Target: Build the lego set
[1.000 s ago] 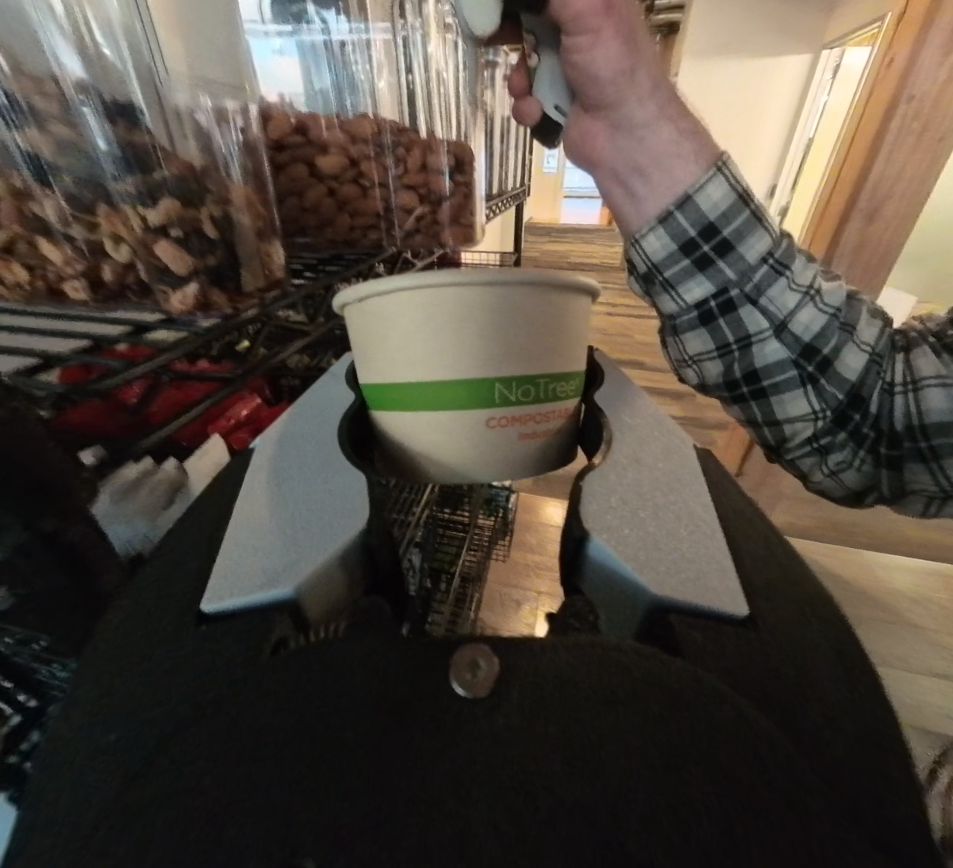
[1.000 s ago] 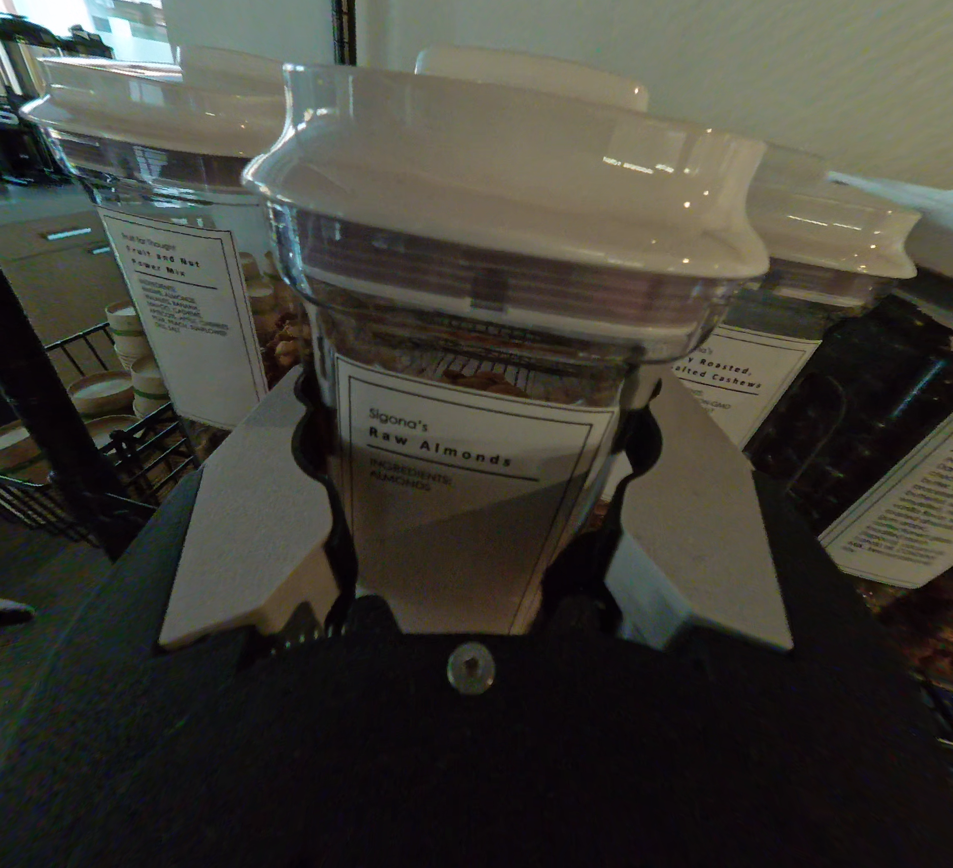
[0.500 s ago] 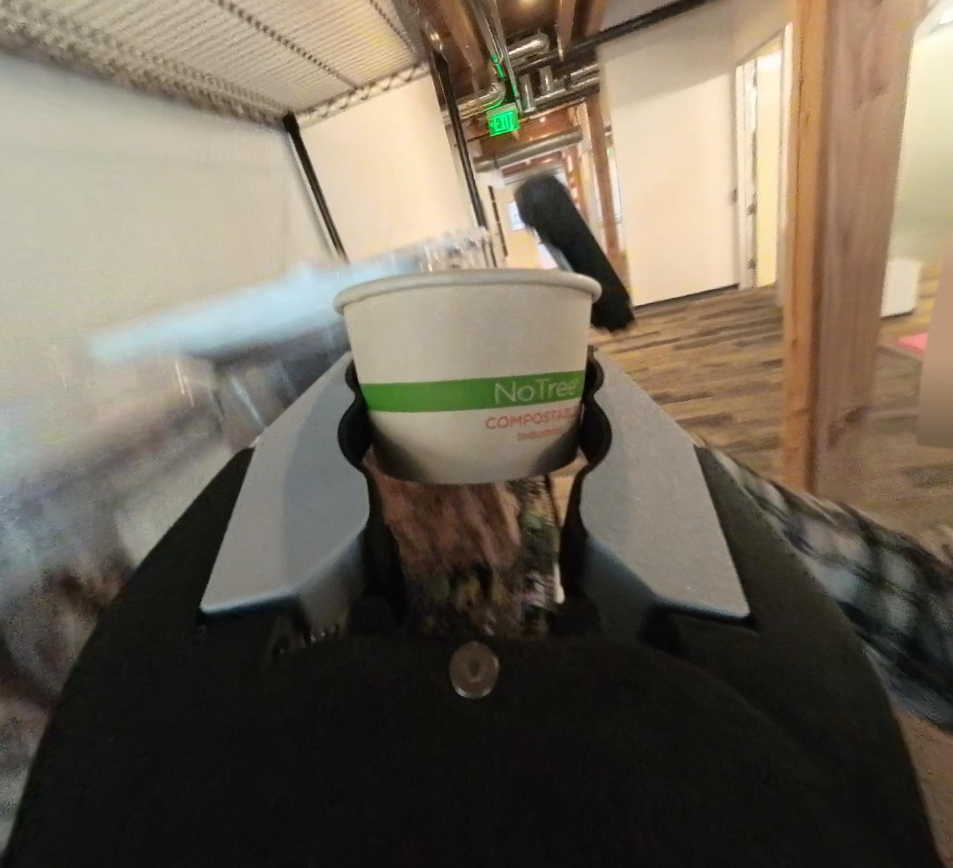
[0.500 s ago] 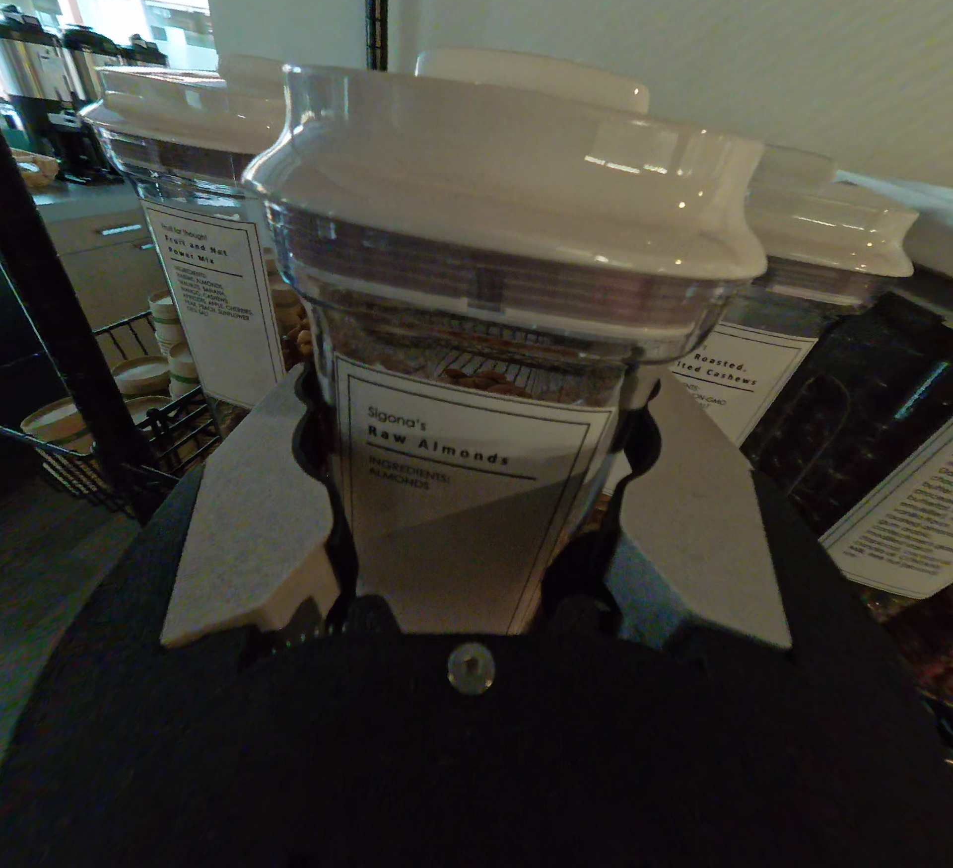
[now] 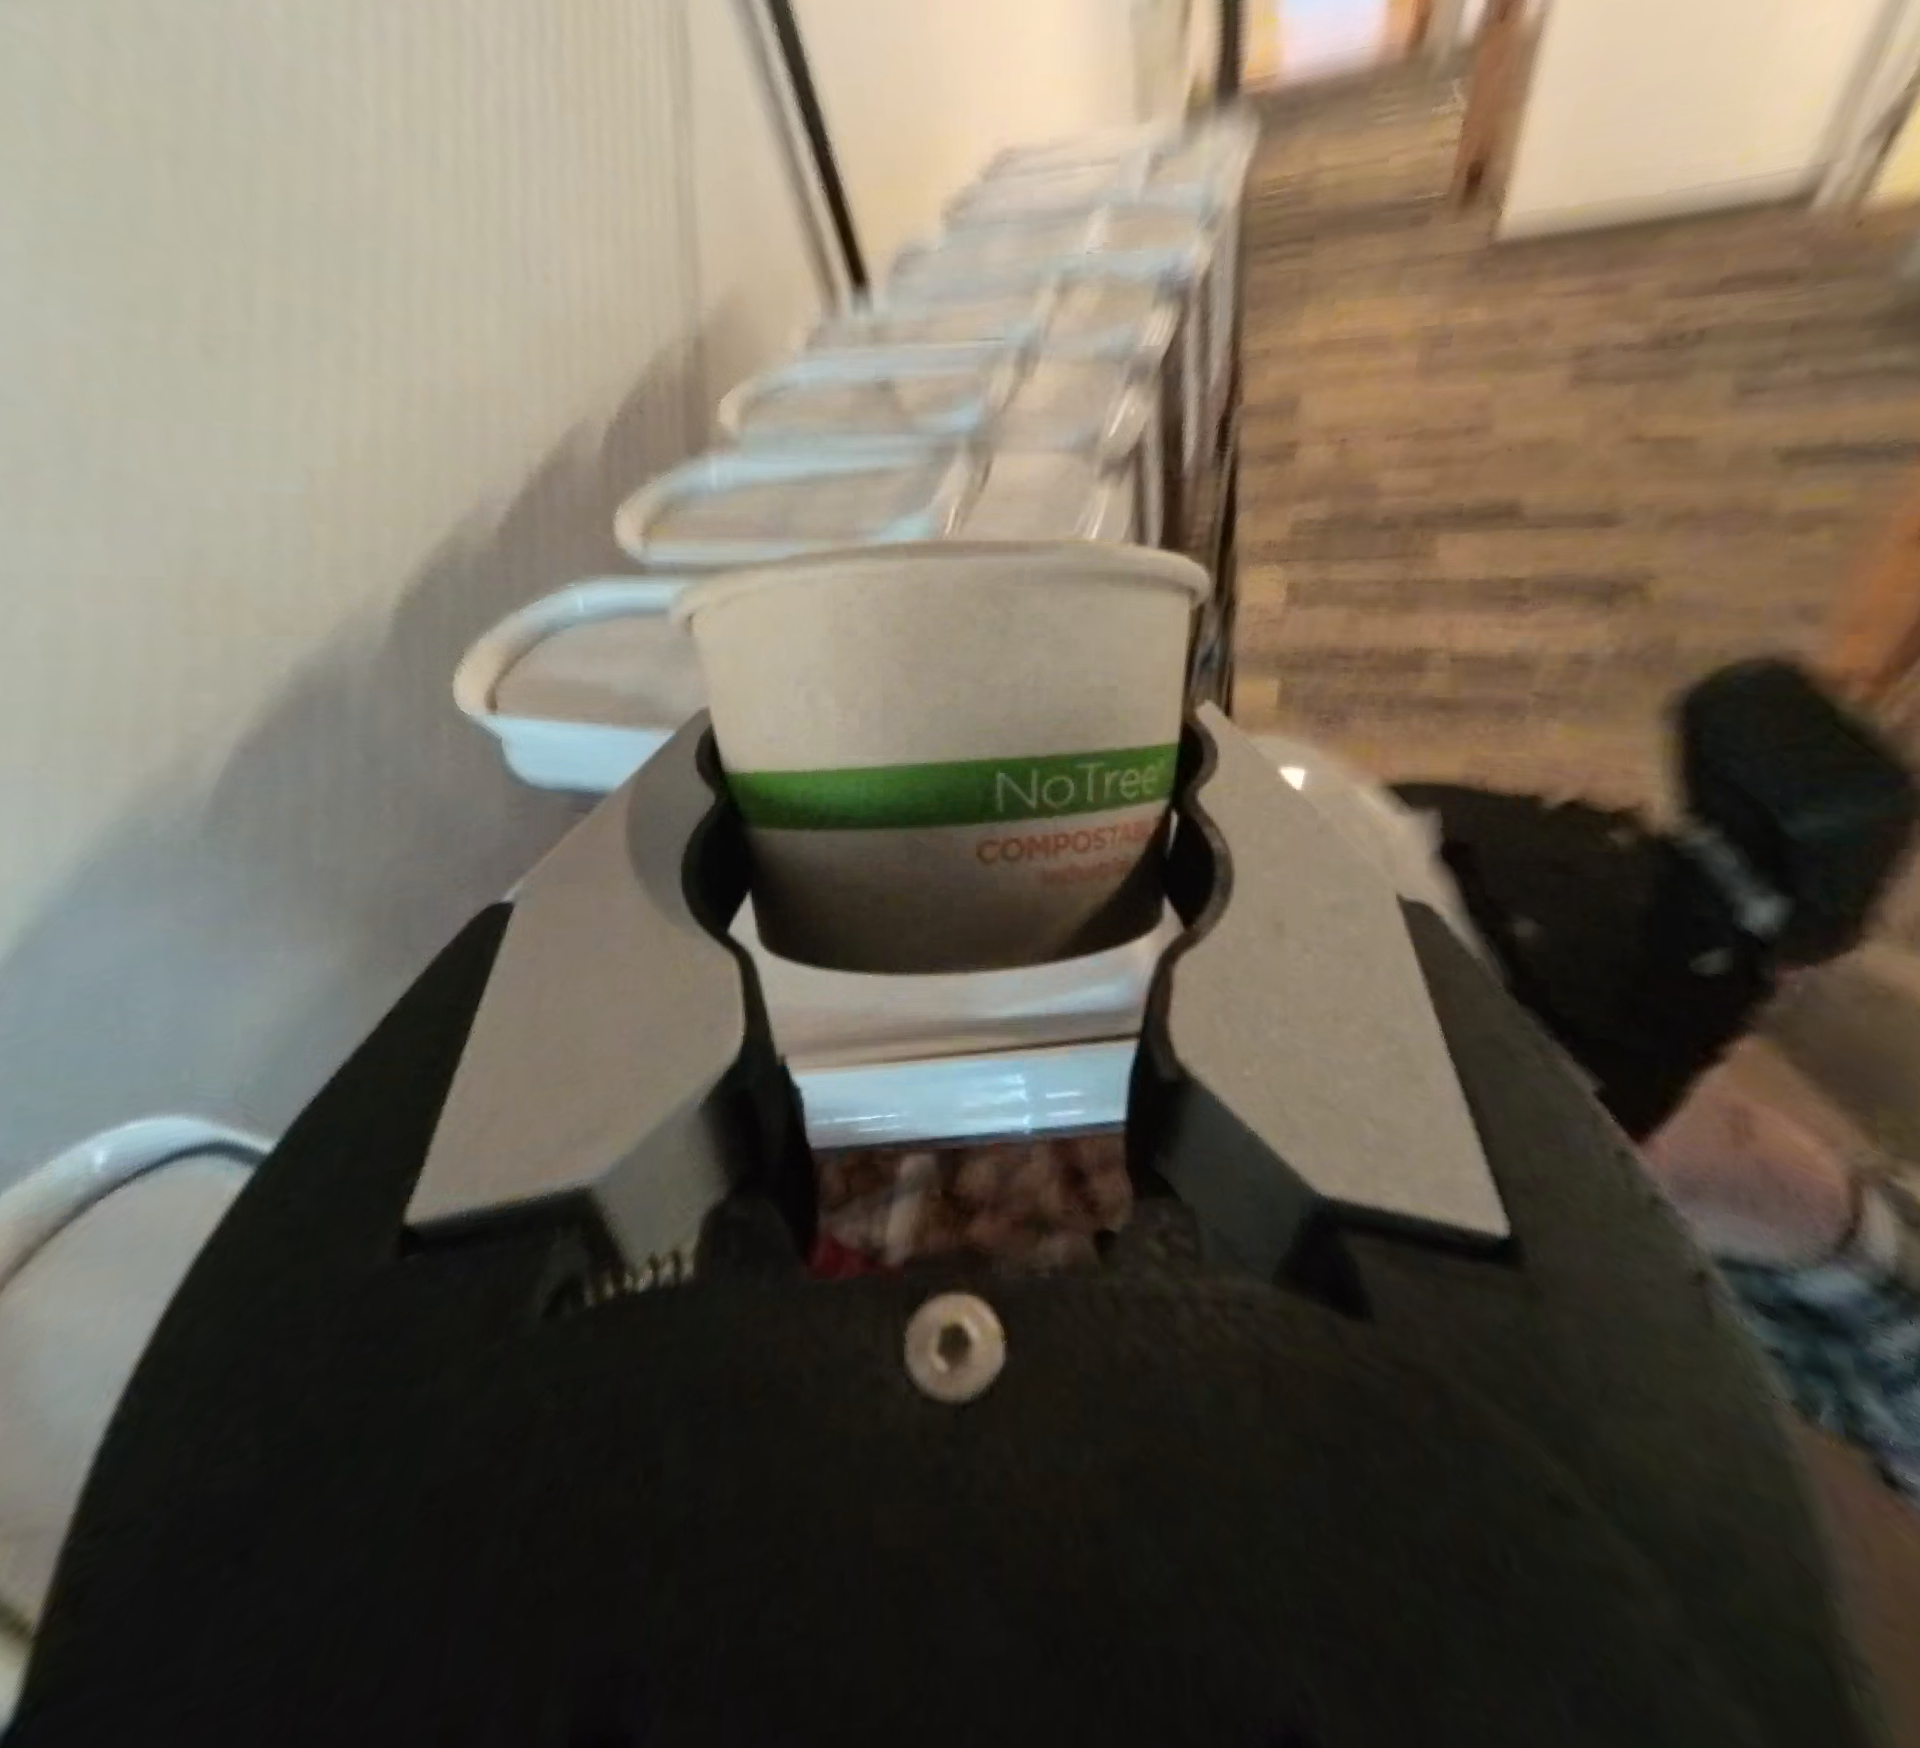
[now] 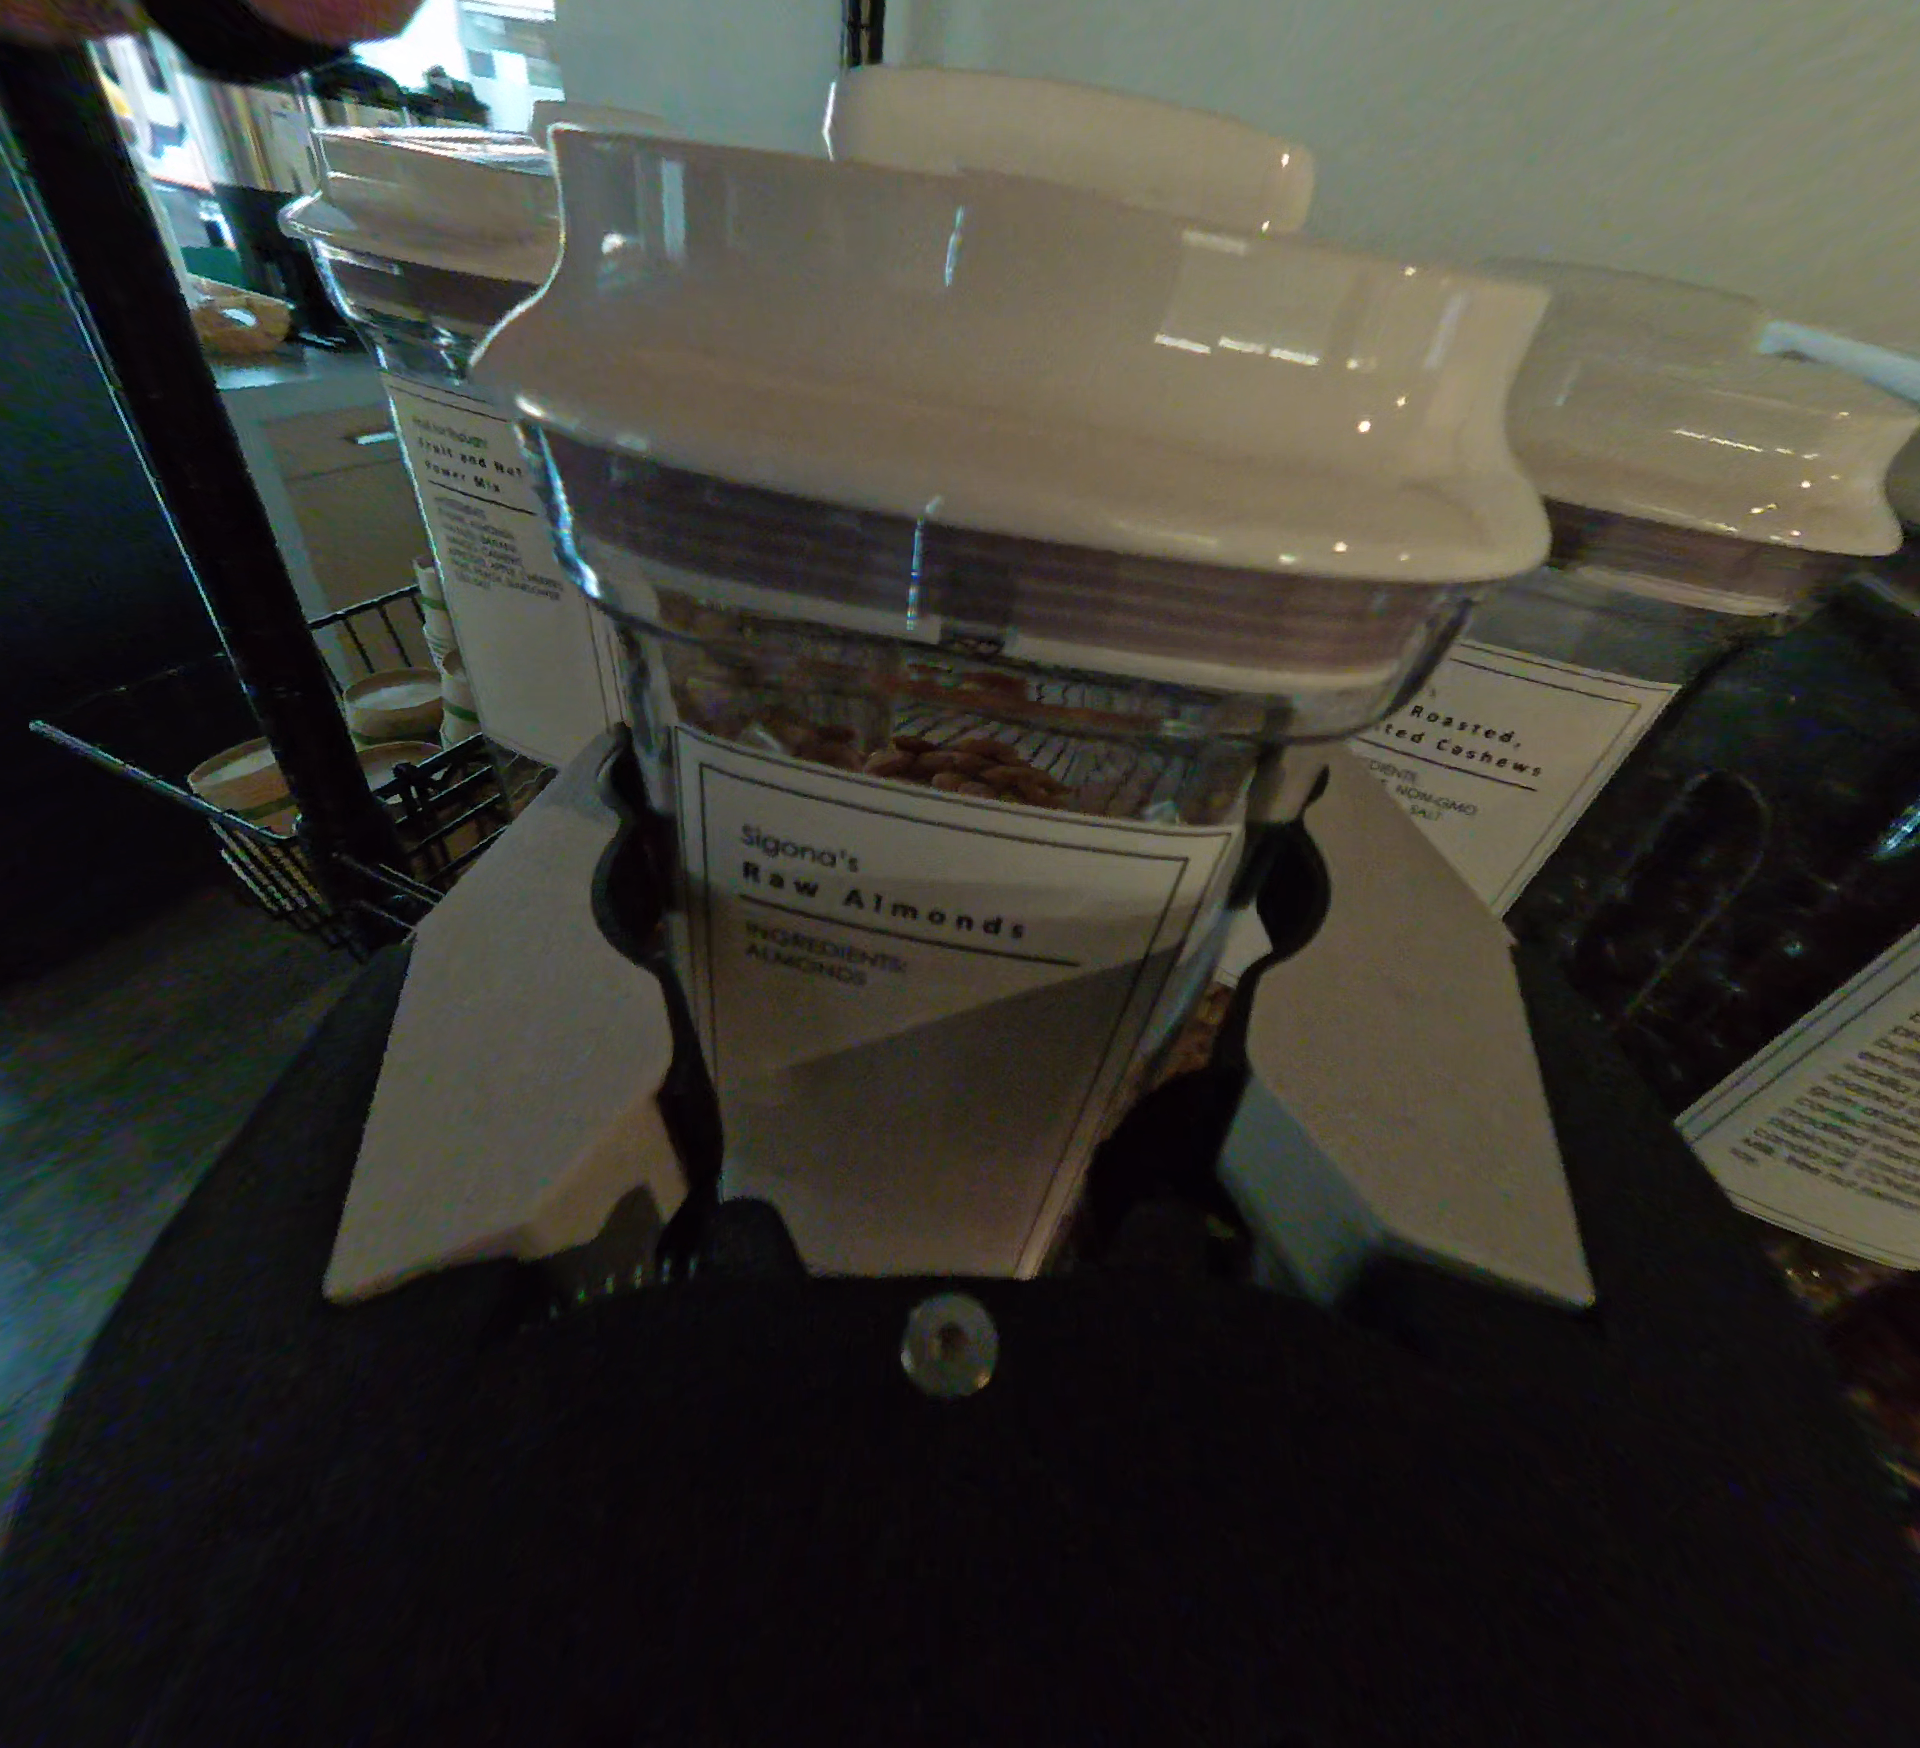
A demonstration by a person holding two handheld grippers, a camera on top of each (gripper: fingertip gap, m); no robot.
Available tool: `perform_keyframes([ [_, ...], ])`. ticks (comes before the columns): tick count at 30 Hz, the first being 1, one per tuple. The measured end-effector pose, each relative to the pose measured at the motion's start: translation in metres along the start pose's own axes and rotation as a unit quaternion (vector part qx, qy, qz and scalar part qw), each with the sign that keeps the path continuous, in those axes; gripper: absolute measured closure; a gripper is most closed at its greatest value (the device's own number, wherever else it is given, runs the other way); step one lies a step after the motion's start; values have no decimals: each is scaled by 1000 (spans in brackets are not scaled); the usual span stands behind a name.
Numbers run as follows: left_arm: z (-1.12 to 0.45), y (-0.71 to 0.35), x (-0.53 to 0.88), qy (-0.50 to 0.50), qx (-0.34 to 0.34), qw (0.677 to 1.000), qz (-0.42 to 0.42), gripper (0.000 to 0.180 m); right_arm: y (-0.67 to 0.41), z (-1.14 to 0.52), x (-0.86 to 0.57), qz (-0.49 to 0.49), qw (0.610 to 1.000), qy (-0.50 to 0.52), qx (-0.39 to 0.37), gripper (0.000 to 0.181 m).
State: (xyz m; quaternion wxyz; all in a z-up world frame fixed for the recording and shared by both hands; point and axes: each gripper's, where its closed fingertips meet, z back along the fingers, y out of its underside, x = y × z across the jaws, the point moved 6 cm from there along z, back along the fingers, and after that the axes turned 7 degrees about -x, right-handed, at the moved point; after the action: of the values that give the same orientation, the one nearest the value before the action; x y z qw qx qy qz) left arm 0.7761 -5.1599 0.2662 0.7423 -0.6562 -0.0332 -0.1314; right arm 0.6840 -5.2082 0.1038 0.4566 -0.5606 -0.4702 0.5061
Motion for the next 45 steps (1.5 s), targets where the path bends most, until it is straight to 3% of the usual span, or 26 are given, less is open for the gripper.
perform_keyframes([
  [1,-9,6,4,0,46,999,-7,100,0,1,0,0,1000,-2,1,63],
  [7,-36,20,22,-8,168,986,-12,100,1,4,-1,0,1000,-14,6,64],
  [13,-32,28,50,-29,309,950,-46,100,1,6,-3,0,1000,-23,9,64],
  [20,-17,21,61,-49,441,869,-217,101,2,7,-5,0,999,-35,11,64],
  [26,-35,18,62,-21,361,929,-72,100,2,6,-6,-3,999,-39,7,64],
  [32,-40,39,69,18,360,933,1,100,1,4,-8,-7,999,-44,4,65],
  [40,-31,40,70,44,359,932,2,100,0,2,-8,-11,999,-50,-2,65],
  [45,-24,31,73,42,351,936,-12,90,0,1,-10,-13,999,-52,-4,65],
])
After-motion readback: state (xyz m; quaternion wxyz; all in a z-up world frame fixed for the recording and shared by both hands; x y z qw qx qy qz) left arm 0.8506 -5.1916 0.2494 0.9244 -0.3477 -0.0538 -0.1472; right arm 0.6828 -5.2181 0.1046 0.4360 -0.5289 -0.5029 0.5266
